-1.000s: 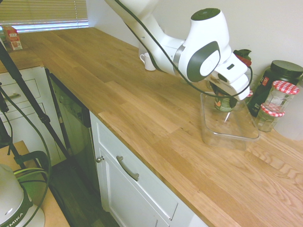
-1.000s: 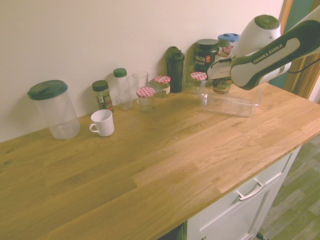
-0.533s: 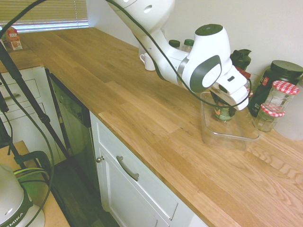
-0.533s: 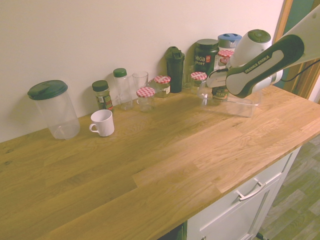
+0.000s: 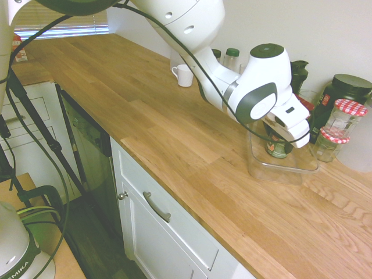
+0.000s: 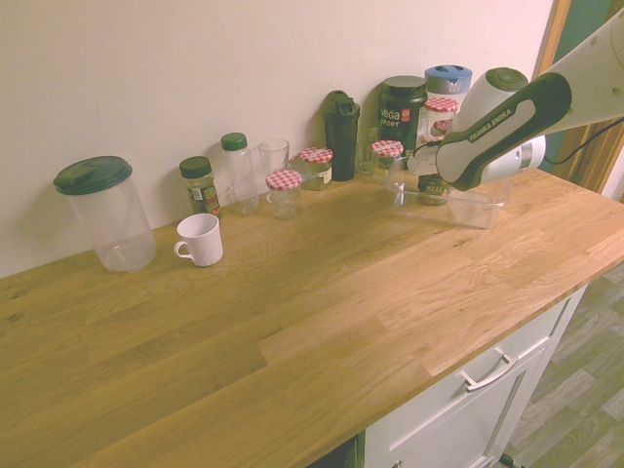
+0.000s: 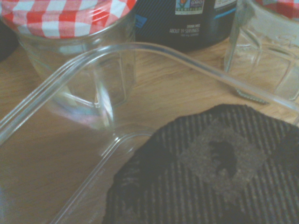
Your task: Put the cereal into the container
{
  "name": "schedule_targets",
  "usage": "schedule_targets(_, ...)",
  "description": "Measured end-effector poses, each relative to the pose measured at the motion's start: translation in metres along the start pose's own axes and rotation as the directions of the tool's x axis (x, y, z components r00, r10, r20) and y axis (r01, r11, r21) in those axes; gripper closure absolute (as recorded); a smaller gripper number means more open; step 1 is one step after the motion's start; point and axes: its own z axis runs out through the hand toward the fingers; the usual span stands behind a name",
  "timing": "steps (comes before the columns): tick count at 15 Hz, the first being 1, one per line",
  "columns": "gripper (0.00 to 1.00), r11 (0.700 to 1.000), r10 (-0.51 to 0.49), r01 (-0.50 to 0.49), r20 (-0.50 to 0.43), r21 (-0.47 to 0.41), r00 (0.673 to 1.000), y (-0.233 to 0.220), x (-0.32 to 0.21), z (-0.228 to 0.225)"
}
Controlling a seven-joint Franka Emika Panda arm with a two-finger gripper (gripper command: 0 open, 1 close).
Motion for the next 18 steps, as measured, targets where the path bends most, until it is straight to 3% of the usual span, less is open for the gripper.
schedule_targets(4,0.00,1.000,0.002,-0.002,0.012,-0.026,1.000,0.000,0.000,0.001)
schedule_targets(10,0.00,0.988,0.037,-0.025,0.072,-0.150,0.997,-0.011,0.004,-0.008)
schedule_targets(14,0.00,0.978,0.065,-0.042,0.102,-0.206,0.993,-0.028,0.010,-0.048)
schedule_targets(18,0.00,0.980,0.088,-0.066,0.113,-0.190,0.990,-0.039,0.016,-0.094)
